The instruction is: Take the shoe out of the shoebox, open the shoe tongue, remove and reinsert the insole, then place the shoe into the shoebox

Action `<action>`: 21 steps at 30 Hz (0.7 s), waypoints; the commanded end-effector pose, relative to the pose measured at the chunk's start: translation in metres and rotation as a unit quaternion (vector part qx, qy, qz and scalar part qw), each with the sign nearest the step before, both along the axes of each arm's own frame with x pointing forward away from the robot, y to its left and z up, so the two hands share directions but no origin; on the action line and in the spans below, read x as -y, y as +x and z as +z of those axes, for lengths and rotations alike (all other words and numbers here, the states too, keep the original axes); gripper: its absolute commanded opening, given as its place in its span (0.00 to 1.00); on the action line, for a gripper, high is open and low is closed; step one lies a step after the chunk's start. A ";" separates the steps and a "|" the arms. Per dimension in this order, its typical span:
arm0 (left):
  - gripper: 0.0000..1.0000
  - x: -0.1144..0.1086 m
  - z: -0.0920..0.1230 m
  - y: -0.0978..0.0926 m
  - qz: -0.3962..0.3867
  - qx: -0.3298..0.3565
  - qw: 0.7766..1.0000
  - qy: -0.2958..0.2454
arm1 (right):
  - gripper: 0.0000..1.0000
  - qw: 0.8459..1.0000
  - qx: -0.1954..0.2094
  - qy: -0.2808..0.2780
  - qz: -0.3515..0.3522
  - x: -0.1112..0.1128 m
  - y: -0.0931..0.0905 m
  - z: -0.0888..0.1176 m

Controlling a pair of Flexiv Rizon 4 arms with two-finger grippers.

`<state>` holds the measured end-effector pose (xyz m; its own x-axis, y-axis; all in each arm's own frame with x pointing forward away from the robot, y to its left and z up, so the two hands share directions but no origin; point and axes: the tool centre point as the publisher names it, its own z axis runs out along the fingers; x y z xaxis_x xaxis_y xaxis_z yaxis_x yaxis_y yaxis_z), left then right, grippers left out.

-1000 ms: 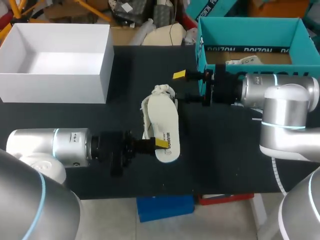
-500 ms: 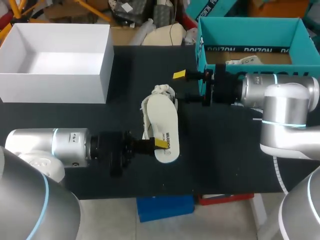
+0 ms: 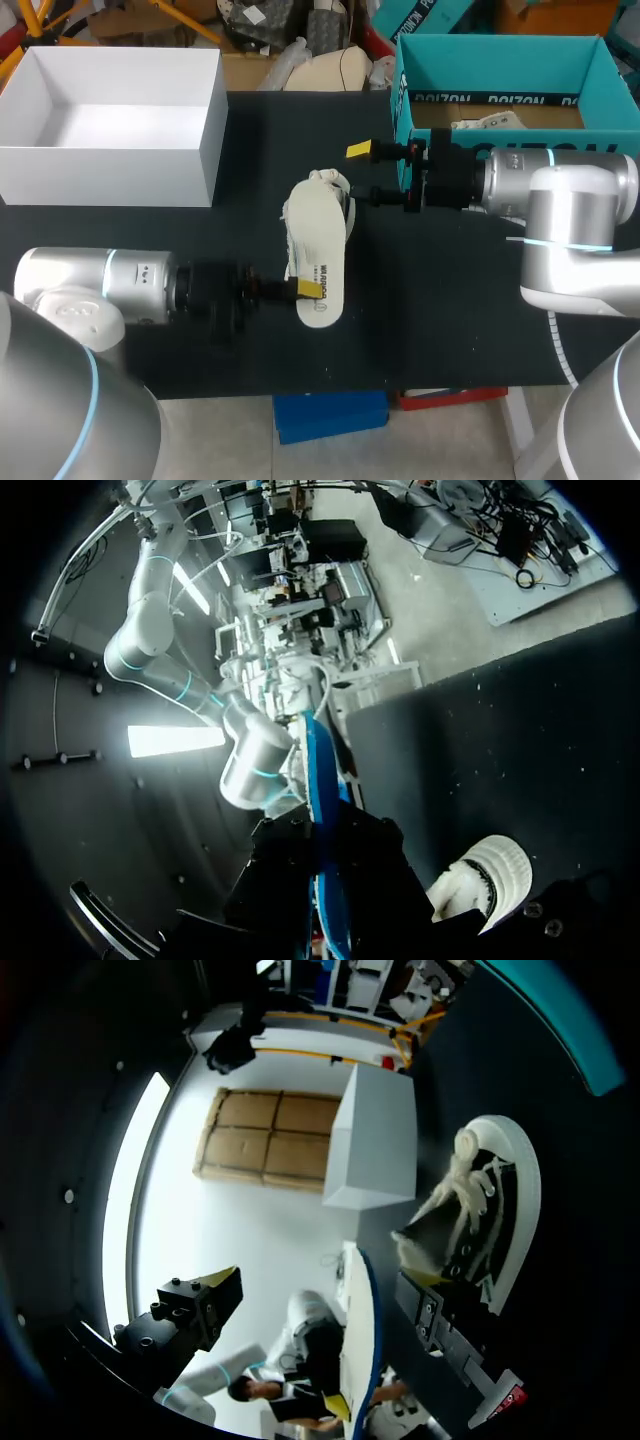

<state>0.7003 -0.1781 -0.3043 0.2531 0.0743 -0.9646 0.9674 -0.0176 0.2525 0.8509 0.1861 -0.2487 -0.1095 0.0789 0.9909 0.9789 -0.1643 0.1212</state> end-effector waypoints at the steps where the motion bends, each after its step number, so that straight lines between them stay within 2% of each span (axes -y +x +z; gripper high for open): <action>1: 0.00 0.001 -0.001 0.029 -0.042 0.003 0.999 0.016 | 1.00 1.000 0.000 -0.001 -0.002 -0.001 -0.001 0.000; 4: 0.00 0.000 -0.002 0.040 -0.041 0.007 0.999 0.028 | 1.00 1.000 0.000 -0.001 -0.002 -0.001 -0.001 0.000; 11: 0.00 -0.001 -0.003 0.060 -0.038 0.000 0.999 0.021 | 1.00 1.000 0.000 -0.001 -0.002 -0.001 -0.001 0.000; 21: 0.00 -0.002 0.007 0.078 -0.014 -0.015 1.000 0.009 | 1.00 1.000 0.000 -0.001 -0.002 -0.001 -0.001 0.000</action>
